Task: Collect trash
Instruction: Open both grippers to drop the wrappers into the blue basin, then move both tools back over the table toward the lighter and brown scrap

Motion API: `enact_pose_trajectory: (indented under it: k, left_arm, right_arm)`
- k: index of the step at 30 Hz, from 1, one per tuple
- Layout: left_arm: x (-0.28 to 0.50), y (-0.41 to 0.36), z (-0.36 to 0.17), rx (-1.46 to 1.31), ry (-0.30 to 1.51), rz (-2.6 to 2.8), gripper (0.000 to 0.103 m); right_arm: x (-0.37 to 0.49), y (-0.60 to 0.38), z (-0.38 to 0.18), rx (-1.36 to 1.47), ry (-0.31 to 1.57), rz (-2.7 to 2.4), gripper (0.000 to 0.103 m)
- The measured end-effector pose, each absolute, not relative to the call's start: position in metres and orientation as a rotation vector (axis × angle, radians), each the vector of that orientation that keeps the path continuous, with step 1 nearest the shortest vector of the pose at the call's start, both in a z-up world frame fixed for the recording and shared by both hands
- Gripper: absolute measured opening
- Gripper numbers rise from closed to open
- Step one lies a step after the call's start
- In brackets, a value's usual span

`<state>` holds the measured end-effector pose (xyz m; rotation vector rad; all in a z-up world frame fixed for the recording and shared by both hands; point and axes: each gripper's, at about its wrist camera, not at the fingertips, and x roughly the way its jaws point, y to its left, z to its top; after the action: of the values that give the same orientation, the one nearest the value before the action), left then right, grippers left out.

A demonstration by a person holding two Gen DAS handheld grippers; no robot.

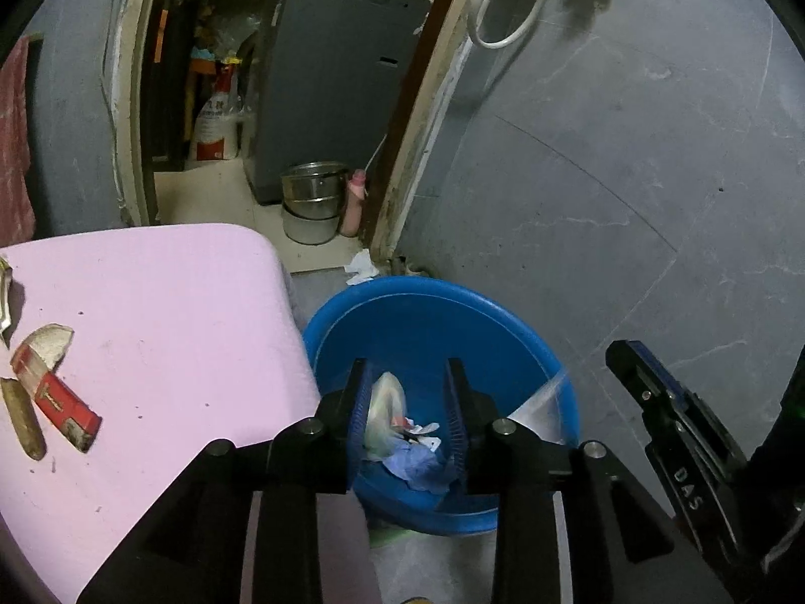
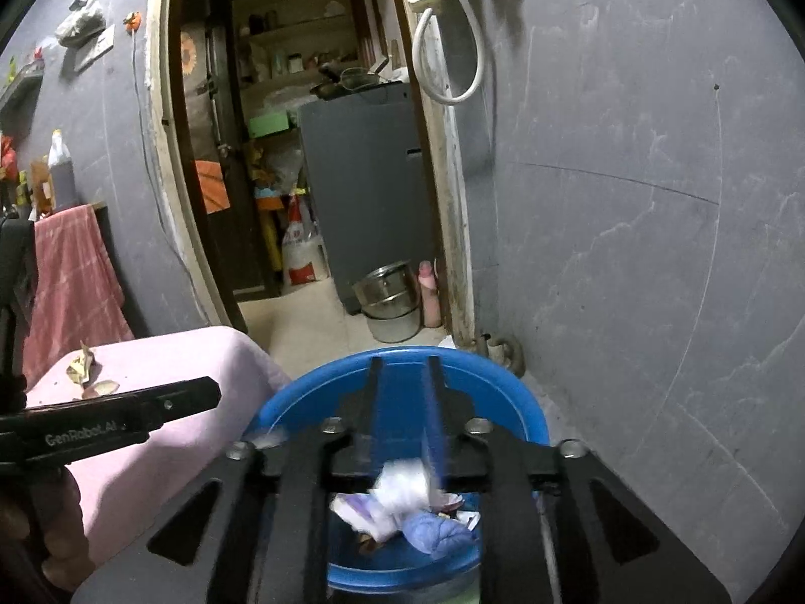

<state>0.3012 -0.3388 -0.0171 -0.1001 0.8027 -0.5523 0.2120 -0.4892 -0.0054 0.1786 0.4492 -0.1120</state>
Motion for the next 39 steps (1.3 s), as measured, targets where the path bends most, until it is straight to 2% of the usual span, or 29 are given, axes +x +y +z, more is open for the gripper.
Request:
enact_pose_trajectory:
  k: [2, 4, 7, 9, 11, 13, 16, 17, 18, 19, 20, 23, 25, 27, 29, 39]
  left_arm:
    - [0.3, -0.335, -0.014, -0.104, 0.79, -0.551, 0.026]
    - [0.296, -0.329, -0.008, -0.115, 0.762, -0.546, 0.034]
    - [0.292, -0.317, 0.003, -0.135, 0.714, -0.533, 0.039]
    - [0.289, -0.307, 0.012, -0.144, 0.684, -0.523, 0.039]
    - [0.286, -0.296, 0.023, -0.153, 0.648, -0.51, 0.043]
    - [0.281, -0.283, 0.034, -0.164, 0.602, -0.497, 0.054]
    - [0.274, -0.263, 0.051, -0.162, 0.536, -0.474, 0.057]
    - [0.272, -0.256, 0.057, -0.158, 0.515, -0.462, 0.059]
    - [0.27, -0.25, 0.062, -0.156, 0.5, -0.45, 0.065]
    - [0.269, -0.243, 0.066, -0.156, 0.483, -0.438, 0.073]
    - [0.266, -0.235, 0.07, -0.157, 0.463, -0.425, 0.077]
    - [0.257, -0.213, 0.079, -0.153, 0.415, -0.385, 0.081]
    - [0.251, -0.198, 0.083, -0.139, 0.394, -0.35, 0.087]
    - [0.246, -0.183, 0.086, -0.141, 0.37, -0.32, 0.094]
    - [0.243, -0.165, 0.088, -0.157, 0.346, -0.287, 0.095]
    - [0.241, -0.093, 0.086, -0.185, 0.347, -0.165, 0.101]
  right_arm:
    - [0.211, -0.489, -0.003, 0.179, 0.441, -0.107, 0.026]
    - [0.209, -0.487, 0.0, 0.175, 0.431, -0.109, 0.027]
    - [0.205, -0.484, 0.011, 0.176, 0.391, -0.108, 0.032]
    - [0.203, -0.481, 0.02, 0.174, 0.357, -0.108, 0.044]
    - [0.2, -0.477, 0.03, 0.176, 0.322, -0.1, 0.049]
    - [0.197, -0.471, 0.042, 0.181, 0.283, -0.087, 0.051]
    - [0.195, -0.462, 0.054, 0.185, 0.245, -0.068, 0.057]
    - [0.194, -0.456, 0.059, 0.185, 0.229, -0.055, 0.063]
    - [0.193, -0.453, 0.062, 0.185, 0.218, -0.048, 0.071]
    - [0.193, -0.448, 0.066, 0.186, 0.202, -0.039, 0.073]
    - [0.192, -0.443, 0.069, 0.185, 0.189, -0.029, 0.076]
    - [0.193, -0.426, 0.078, 0.181, 0.165, 0.003, 0.083]
    - [0.194, -0.417, 0.082, 0.182, 0.146, 0.008, 0.087]
    - [0.195, -0.407, 0.086, 0.178, 0.133, 0.017, 0.096]
    - [0.195, -0.397, 0.088, 0.179, 0.115, 0.037, 0.103]
    - [0.206, -0.354, 0.092, 0.14, 0.093, 0.13, 0.103]
